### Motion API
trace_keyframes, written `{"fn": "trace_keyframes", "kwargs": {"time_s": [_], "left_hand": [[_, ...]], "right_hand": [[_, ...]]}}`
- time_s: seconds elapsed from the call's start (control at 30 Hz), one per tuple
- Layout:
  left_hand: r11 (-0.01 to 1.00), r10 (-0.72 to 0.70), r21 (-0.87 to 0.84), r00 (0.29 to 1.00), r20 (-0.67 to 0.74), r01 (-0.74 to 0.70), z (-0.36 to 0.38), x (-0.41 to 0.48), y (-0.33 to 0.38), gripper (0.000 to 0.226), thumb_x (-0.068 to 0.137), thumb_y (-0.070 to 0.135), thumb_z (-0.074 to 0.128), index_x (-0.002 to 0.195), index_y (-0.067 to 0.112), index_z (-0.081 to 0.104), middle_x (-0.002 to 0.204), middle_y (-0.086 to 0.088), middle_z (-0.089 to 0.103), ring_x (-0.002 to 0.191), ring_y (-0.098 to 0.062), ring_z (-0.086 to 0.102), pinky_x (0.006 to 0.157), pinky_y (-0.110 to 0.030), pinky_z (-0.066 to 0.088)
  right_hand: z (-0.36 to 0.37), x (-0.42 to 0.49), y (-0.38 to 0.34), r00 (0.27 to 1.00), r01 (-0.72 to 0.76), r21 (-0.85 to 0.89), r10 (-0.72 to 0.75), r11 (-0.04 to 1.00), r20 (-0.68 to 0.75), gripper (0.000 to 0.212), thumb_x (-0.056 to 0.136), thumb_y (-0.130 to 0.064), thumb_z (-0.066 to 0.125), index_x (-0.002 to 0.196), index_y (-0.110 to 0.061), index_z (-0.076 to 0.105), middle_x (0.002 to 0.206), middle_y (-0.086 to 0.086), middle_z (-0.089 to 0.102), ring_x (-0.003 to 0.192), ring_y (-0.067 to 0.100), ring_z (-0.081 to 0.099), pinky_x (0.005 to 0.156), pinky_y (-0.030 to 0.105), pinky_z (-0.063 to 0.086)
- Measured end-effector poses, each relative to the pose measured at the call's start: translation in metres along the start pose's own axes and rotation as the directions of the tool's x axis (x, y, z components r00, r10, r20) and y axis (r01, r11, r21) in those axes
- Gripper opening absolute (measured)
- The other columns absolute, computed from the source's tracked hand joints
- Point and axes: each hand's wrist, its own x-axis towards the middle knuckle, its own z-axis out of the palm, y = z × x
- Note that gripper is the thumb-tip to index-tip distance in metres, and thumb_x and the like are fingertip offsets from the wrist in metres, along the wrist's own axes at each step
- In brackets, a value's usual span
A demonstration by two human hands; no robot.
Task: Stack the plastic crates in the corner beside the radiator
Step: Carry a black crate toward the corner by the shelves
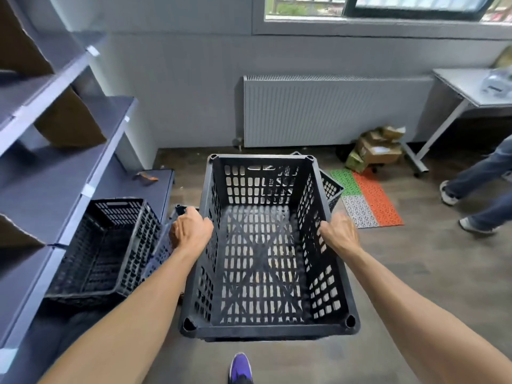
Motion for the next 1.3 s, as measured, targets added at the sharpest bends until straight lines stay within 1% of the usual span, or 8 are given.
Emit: {"fn": "trace_keyframes", "kwargs": {"time_s": [0.13,0.37,0.6,0.73,0.87,1.03,1.13,1.3], "left_hand": [[1.000,0.013,-0.005,1.000,-0.027,-0.013,-0.018,0.022,0.008,0.028,0.089,0.025,0.057,0.105,0.002,0.056,0.101,-0.022,0.065,0.096,-0.039,0.061,0.075,-0.037,0.045],[1.000,0.014,-0.009,0.998,-0.058,-0.015,-0.041,0.048,0.031,0.018,0.086,0.022,0.056,0.093,0.006,0.052,0.088,-0.014,0.060,0.077,-0.030,0.051,0.063,-0.031,0.038],[0.999,-0.016,0.035,0.996,-0.093,0.019,-0.036,0.078,0.066,0.015,0.084,0.021,0.057,0.085,0.007,0.051,0.080,-0.009,0.056,0.072,-0.028,0.049,0.059,-0.030,0.036],[0.997,-0.047,0.050,0.994,-0.099,0.052,-0.026,0.101,0.099,0.017,0.086,0.023,0.057,0.090,0.008,0.051,0.088,-0.012,0.061,0.077,-0.029,0.050,0.065,-0.032,0.038],[0.995,-0.089,0.039,0.990,-0.110,0.094,-0.018,0.124,0.129,0.019,0.085,0.023,0.057,0.094,0.006,0.052,0.098,-0.017,0.065,0.087,-0.034,0.057,0.068,-0.032,0.038],[0.992,-0.122,0.009,0.983,-0.138,0.125,-0.009,0.148,0.156,0.022,0.087,0.023,0.057,0.098,0.005,0.053,0.101,-0.018,0.065,0.096,-0.037,0.060,0.069,-0.033,0.039],[0.992,-0.129,-0.001,0.981,-0.145,0.130,-0.006,0.171,0.164,0.022,0.086,0.025,0.056,0.097,0.006,0.054,0.099,-0.018,0.065,0.095,-0.038,0.061,0.071,-0.035,0.042],[0.992,-0.128,-0.016,0.980,-0.153,0.127,-0.002,0.211,0.173,0.021,0.085,0.027,0.056,0.093,0.007,0.054,0.092,-0.014,0.064,0.088,-0.036,0.060,0.070,-0.034,0.043]], "right_hand": [[-0.010,0.014,-0.021,1.000,-0.010,0.015,0.011,1.000,-0.021,0.021,0.088,-0.004,0.044,0.071,-0.013,0.036,0.067,0.002,0.043,0.056,0.017,0.042,0.047,0.030,0.035],[-0.025,0.050,-0.049,0.998,0.026,0.027,-0.025,0.999,-0.061,0.021,0.082,-0.005,0.047,0.067,-0.013,0.035,0.063,0.002,0.040,0.052,0.016,0.034,0.046,0.028,0.026],[-0.035,0.109,-0.063,0.996,0.079,0.010,-0.078,0.997,-0.043,0.024,0.082,-0.005,0.047,0.064,-0.014,0.033,0.064,0.002,0.041,0.055,0.018,0.037,0.047,0.029,0.026],[-0.044,0.154,-0.067,0.994,0.106,0.003,-0.106,0.994,-0.013,0.021,0.084,-0.007,0.048,0.067,-0.012,0.037,0.069,0.005,0.048,0.055,0.018,0.041,0.046,0.028,0.026],[-0.056,0.196,-0.074,0.992,0.129,-0.006,-0.129,0.992,0.006,0.005,0.086,-0.008,0.052,0.082,-0.005,0.049,0.081,0.010,0.054,0.069,0.028,0.052,0.053,0.029,0.033],[-0.066,0.242,-0.083,0.987,0.160,0.016,-0.161,0.987,0.017,0.005,0.085,-0.008,0.052,0.086,-0.002,0.051,0.091,0.017,0.062,0.076,0.033,0.057,0.061,0.032,0.040],[-0.064,0.268,-0.092,0.986,0.162,0.031,-0.163,0.986,0.020,0.019,0.084,-0.010,0.051,0.098,0.001,0.057,0.102,0.021,0.065,0.087,0.037,0.061,0.065,0.032,0.040],[-0.058,0.302,-0.114,0.987,0.158,0.026,-0.159,0.987,0.038,0.009,0.083,-0.010,0.050,0.090,-0.004,0.053,0.095,0.016,0.062,0.080,0.035,0.057,0.064,0.032,0.039]]}}
